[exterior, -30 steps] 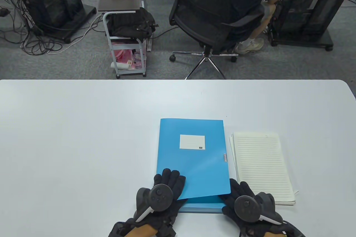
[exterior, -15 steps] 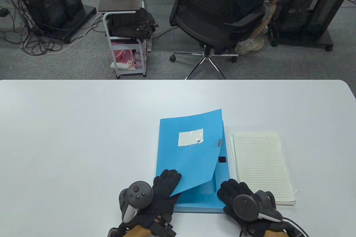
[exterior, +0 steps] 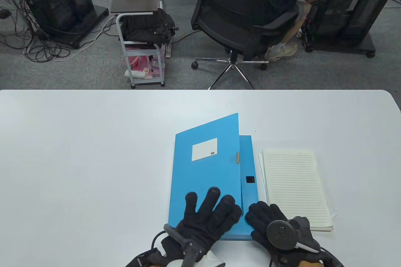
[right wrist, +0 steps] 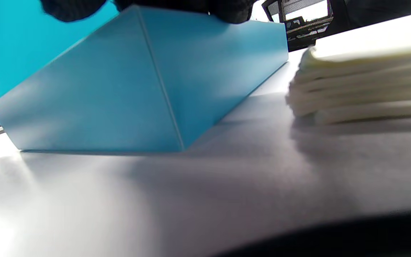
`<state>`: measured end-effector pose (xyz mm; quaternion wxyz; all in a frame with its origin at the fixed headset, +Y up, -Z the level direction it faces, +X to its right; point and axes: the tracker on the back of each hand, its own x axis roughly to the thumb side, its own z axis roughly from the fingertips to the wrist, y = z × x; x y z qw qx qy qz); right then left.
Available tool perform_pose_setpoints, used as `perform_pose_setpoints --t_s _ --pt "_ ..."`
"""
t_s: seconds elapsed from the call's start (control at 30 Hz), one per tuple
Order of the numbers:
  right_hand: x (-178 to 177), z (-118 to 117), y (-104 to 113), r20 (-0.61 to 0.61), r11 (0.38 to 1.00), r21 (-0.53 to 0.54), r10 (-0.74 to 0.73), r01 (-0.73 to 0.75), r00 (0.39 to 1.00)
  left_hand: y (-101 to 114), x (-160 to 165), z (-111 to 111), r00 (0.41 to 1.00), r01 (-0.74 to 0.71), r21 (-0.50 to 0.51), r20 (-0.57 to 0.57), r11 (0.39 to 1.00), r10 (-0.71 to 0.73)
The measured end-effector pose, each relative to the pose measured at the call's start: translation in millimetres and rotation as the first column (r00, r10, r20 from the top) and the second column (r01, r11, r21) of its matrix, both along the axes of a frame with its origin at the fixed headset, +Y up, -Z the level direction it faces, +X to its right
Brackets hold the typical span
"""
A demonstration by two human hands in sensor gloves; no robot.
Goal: Insert papers into file box
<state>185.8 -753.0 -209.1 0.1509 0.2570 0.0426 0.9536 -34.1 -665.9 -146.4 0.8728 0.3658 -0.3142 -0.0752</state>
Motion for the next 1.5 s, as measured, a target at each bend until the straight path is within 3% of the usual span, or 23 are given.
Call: perform_pose_setpoints --t_s 0.1,0.17,0.27,0.43,0.53,0.6,0.63,0.7,0.83,1.07,1.2,1.3,1.5 --pt "0.4 0.2 0.0 -0.005 1.0 0.005 0.008 -0.008 1.0 15.3 8.2 12.9 0.99 0.134 0.139 -0.052 0.981 -0.128" --pt "1.9 0.0 -0.3 -0.025 0.999 0.049 0.003 -0.002 1.0 29.2 4.1 10.6 0.956 0.225 0.104 -0.214 0.969 -0.199" --pt "4.8 -1.0 -1.3 -0.032 1.0 0.029 -0.011 0.012 0.999 41.2 -13.0 -1.0 0.895 0.181 -0.025 -0.411 0.983 -0.175" --pt "6.2 -2.0 -0.6 -0.027 0.999 -0.011 -0.042 0.042 0.999 44.9 -57.4 -33.9 0.698 0.064 -0.267 -0.677 0.962 -0.234" --pt "7.2 -3.2 -0.4 -0.03 0.998 -0.026 -0.054 0.053 0.998 23.3 -80.4 -61.0 0.519 0.069 -0.427 -0.756 0.901 -0.398" --pt "7.5 -4.2 0.3 -0.035 0.998 -0.032 -0.053 0.052 0.998 3.0 -97.0 -81.0 0.4 -0.016 -0.546 -0.772 0.838 -0.495" --pt "7.6 -4.4 0.4 -0.035 0.998 -0.032 -0.054 0.053 0.998 -5.1 -101.9 -86.5 0.401 -0.065 -0.588 -0.755 0.806 -0.518" --pt "8.0 -5.1 0.5 -0.038 0.998 -0.04 -0.055 0.053 0.998 -29.4 -116.8 -103.3 0.48 -0.213 -0.643 -0.725 0.736 -0.494" --pt "8.5 -6.1 0.7 -0.036 0.996 -0.059 -0.064 0.062 0.997 -61.3 -136.8 -123.0 0.551 -0.406 -0.617 -0.754 0.675 -0.357" --pt "8.1 -5.9 0.1 -0.037 0.997 -0.05 -0.066 0.064 0.997 -96.2 -174.0 -140.1 0.557 -0.612 -0.62 -0.778 0.491 -0.289" --pt "7.4 -8.5 0.3 -0.037 0.996 -0.058 -0.069 0.067 0.997 -115.3 -194.8 -142.4 0.585 -0.712 -0.629 -0.777 0.313 -0.233" --pt "6.8 -8.8 0.0 -0.035 0.995 -0.068 -0.075 0.072 0.997 -125.6 -201.6 -140.3 0.6 -0.739 -0.625 -0.78 0.25 -0.178" --pt "6.2 -8.1 -0.2 -0.032 0.996 -0.056 -0.066 0.064 0.997 -127.4 -202.6 -138.3 0.61 -0.744 -0.626 -0.779 0.233 -0.143"
